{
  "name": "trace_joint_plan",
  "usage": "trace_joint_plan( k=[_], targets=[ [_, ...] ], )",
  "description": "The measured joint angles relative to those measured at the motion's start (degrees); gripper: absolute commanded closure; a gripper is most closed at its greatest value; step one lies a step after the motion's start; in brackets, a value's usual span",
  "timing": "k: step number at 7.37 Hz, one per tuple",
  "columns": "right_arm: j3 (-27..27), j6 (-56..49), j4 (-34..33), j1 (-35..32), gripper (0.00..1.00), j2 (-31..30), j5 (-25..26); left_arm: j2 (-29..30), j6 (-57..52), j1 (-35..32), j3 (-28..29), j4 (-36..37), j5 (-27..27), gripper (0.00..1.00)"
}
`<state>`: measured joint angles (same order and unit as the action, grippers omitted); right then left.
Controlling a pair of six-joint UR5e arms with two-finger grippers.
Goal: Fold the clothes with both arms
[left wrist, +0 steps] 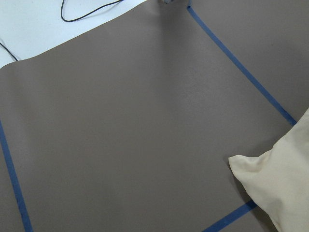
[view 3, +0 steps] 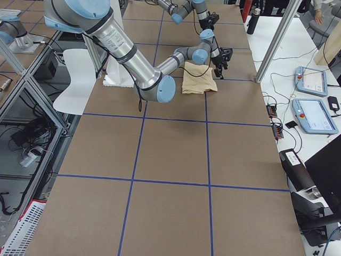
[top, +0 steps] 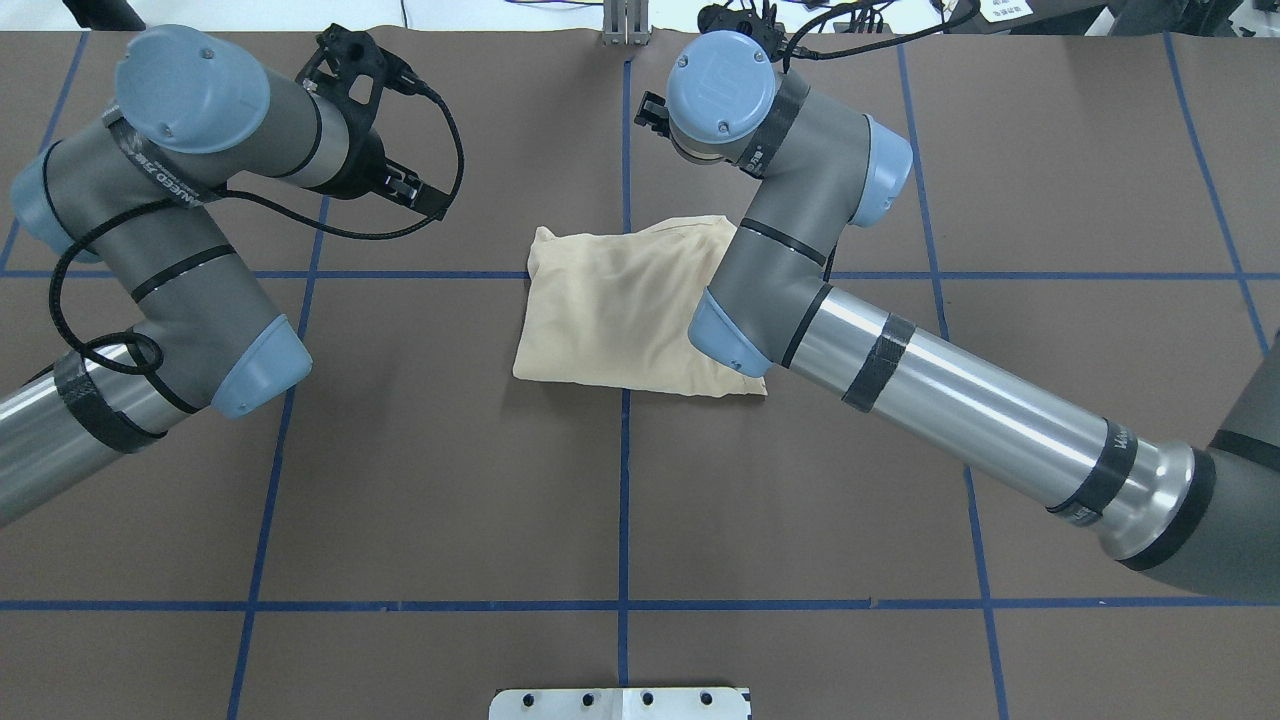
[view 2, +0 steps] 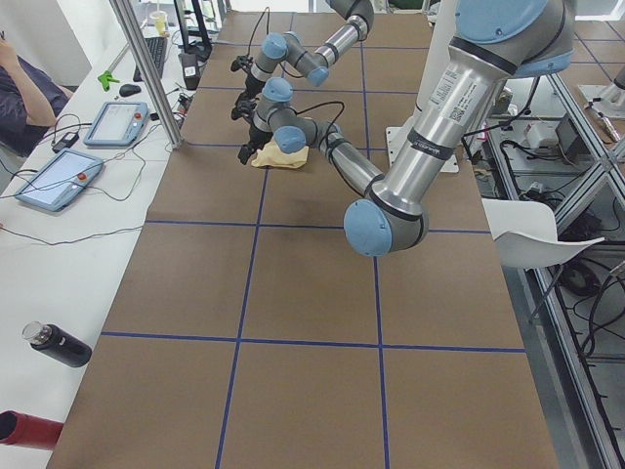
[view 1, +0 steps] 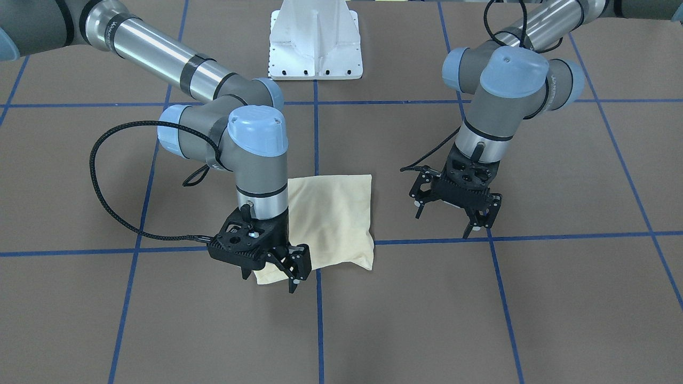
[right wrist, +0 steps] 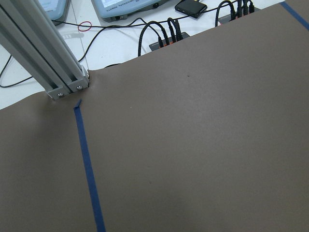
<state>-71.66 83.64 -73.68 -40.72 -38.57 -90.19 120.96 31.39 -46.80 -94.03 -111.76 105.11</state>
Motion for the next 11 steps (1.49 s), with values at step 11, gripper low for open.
trace_joint_plan(
  k=[11],
  targets=[
    [-39.09,-82.69,-5.38,-49.06,0.00,-68.80,-39.85,-33.48,-29.40,-24.80,-22.29,0.62,14.39,0.00]
  ],
)
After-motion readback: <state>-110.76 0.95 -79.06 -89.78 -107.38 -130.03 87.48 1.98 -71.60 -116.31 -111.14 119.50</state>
